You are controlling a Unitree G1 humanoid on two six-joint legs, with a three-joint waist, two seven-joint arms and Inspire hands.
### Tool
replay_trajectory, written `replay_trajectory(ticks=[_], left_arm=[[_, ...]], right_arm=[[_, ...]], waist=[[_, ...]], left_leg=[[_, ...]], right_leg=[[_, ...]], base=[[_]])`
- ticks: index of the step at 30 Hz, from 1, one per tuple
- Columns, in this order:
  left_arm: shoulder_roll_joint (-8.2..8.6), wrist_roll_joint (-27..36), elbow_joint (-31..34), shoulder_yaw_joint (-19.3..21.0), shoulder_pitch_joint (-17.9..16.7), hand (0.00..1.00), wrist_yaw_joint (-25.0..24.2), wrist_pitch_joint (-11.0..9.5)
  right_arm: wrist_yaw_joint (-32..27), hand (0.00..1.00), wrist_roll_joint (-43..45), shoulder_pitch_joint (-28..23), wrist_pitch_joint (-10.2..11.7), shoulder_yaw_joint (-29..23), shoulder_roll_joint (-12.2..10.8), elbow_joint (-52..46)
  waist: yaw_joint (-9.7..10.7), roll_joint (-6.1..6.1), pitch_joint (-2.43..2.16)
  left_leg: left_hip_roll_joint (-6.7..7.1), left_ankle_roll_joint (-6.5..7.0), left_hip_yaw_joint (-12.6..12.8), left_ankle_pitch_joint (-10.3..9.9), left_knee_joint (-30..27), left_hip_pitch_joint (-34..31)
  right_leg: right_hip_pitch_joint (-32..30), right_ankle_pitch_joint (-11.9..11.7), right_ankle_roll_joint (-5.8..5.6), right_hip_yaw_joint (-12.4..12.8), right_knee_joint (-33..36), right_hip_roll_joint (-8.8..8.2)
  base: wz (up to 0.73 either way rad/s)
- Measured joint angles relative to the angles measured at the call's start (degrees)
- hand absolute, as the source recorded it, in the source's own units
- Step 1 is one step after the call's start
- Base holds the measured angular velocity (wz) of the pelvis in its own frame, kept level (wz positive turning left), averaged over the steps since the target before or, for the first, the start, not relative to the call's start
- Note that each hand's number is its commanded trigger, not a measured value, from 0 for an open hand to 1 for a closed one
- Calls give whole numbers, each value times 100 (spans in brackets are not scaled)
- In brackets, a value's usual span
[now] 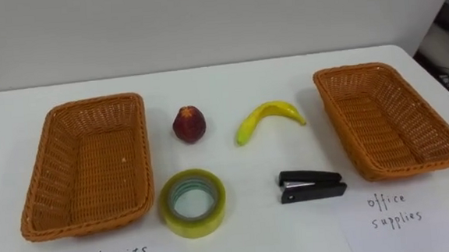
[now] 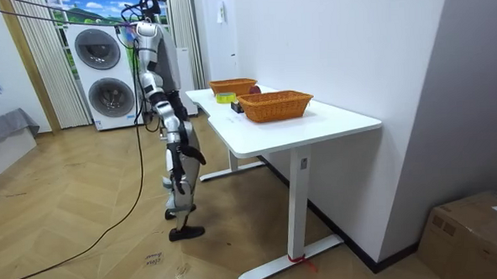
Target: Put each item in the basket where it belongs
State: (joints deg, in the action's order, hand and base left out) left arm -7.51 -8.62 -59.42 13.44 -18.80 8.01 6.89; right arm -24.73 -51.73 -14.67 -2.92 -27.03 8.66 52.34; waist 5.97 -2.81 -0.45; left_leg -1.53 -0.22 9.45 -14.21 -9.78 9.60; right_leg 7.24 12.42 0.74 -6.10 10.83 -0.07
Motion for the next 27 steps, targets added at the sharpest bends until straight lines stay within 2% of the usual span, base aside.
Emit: replay_trajectory(ticks=[1, 3, 5, 8, 13, 19, 22, 27], left_arm=[[-2, 1, 21, 14, -6, 0, 35, -9], [-20, 9, 38, 105, -5, 0, 140, -114], [-27, 17, 35, 107, -3, 0, 222, -175], [-11, 11, 29, 108, -4, 0, 257, -236], [-24, 0, 204, 106, -54, 0, 259, -300], [-19, 2, 349, 102, -175, 0, 260, -387], [-34, 2, 345, 102, -180, 0, 260, -507], [-33, 5, 247, 99, -181, 0, 260, -611]], right_arm=[[-91, 0, -1, -4, 35, -84, -1, -113], [-491, 0, -81, 7, 283, -193, 21, -466], [-761, 0, -226, 16, 428, -215, 24, -638], [-1231, 0, -196, 32, 490, -392, 19, -987], [-1934, 0, -127, -62, 805, -409, 22, -1948], [-2552, 0, 516, -29, 983, -457, 39, -2810], [-2801, 0, 756, 25, 1176, -477, 54, -3156], [-3147, 0, 1542, 22, 1258, -477, 55, -3658]], waist=[[1, 9, 8], [-3, -10, 18], [2, -48, 23], [-4, -77, 22], [2, -67, 22], [3, -27, 16], [0, -13, 24], [-31, -23, 17]], left_leg=[[2, 0, 1, 0, 1, -2], [5, 0, 23, 0, 10, -2], [3, 0, 55, 0, 10, -5], [9, 0, 100, 0, 14, -9], [8, 11, 99, 6, 17, -115], [9, 11, 100, 7, 16, -164], [9, 10, 102, 8, 17, -184], [10, 10, 103, 7, 22, -200]], right_leg=[[-4, 0, 0, 8, -6, 1], [-7, 3, -2, 85, -9, 8], [-22, 11, -2, 119, -10, 12], [-52, 25, -9, 137, -13, 8], [-156, 20, -12, 124, 2, 11], [-184, 18, -11, 131, 1, 18], [-193, 17, -10, 131, -2, 20], [-237, 17, -10, 110, 45, 15]], base=[[-11], [-11], [-10], [-5], [0], [0], [0], [0]])
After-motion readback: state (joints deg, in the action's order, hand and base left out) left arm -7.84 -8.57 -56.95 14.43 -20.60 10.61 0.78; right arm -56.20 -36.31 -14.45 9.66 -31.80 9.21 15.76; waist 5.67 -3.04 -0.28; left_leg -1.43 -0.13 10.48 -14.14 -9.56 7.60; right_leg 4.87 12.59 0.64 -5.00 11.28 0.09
